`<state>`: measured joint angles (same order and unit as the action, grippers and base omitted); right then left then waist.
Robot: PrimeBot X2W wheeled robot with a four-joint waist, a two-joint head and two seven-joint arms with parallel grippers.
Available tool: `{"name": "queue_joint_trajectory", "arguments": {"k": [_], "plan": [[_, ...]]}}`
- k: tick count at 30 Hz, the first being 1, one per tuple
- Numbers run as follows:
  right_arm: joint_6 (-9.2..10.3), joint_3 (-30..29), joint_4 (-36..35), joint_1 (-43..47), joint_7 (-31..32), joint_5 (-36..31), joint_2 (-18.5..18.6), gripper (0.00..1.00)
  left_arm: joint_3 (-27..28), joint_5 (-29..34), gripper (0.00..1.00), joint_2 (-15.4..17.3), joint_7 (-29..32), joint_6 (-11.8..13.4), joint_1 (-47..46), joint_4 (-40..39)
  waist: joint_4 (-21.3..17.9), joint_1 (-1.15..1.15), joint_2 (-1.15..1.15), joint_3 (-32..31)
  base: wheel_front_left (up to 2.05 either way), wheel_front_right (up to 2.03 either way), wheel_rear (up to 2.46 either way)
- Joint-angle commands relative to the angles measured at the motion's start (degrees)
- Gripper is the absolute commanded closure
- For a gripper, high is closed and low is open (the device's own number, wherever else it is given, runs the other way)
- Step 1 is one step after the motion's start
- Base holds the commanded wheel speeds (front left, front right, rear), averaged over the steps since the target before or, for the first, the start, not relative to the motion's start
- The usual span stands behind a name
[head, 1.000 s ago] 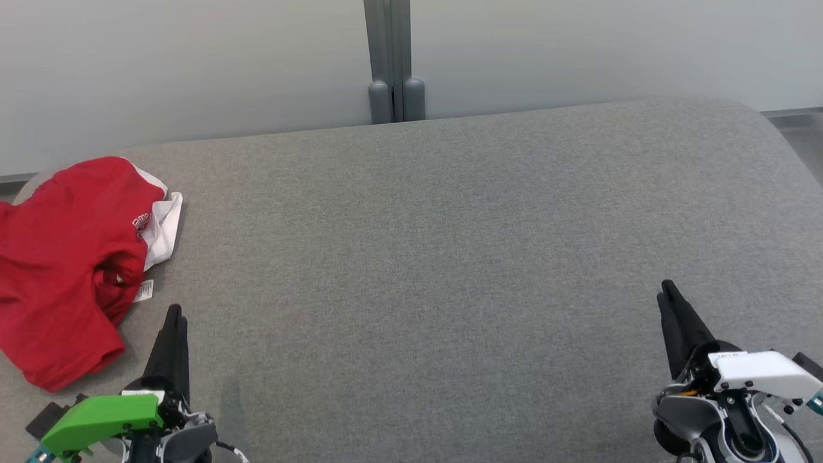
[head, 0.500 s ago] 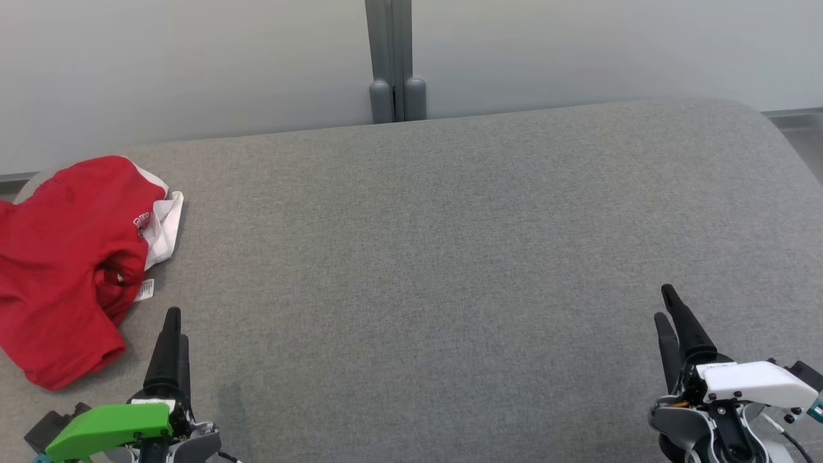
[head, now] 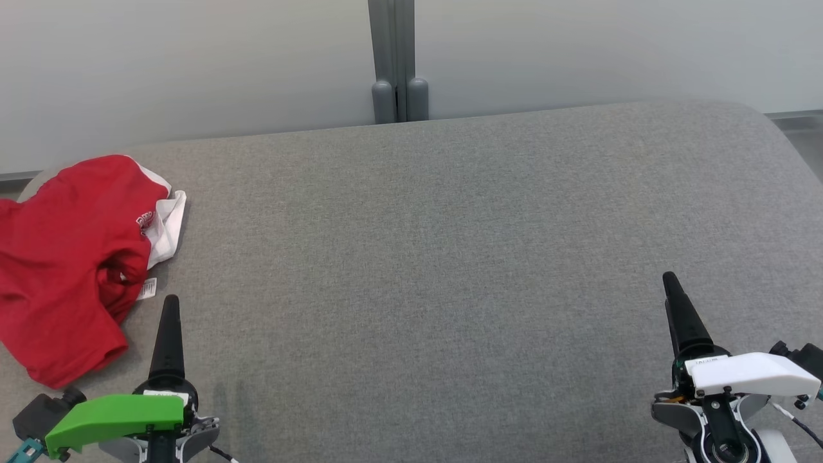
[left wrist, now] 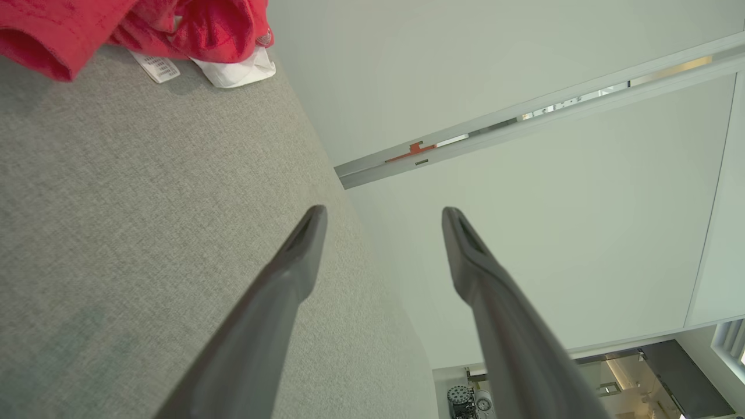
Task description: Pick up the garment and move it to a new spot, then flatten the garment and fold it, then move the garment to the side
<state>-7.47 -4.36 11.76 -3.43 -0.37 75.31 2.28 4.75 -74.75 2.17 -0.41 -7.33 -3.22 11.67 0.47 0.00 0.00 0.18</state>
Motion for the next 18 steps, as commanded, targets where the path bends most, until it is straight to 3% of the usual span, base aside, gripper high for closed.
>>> {"name": "queue_joint_trajectory", "arguments": {"k": [1, 18], "plan": [[-0.01, 0.21, -1.37, -0.23, -0.62, -2.09, 0.3, 0.0, -0.22, 2.17, 0.0, 0.36, -0.59, 0.11, -1.14, -1.23, 0.04, 0.0, 0.0, -0.01, 0.0, 0.0, 0.0], [-0.02, 2.39, -3.83, 0.28, -4.1, -17.86, 0.41, 0.0, -2.18, 20.1, 0.0, 0.5, -4.06, 1.6, -0.11, -3.44, 0.17, 0.0, 0.0, -0.05, 0.0, 0.0, 0.0]]}}
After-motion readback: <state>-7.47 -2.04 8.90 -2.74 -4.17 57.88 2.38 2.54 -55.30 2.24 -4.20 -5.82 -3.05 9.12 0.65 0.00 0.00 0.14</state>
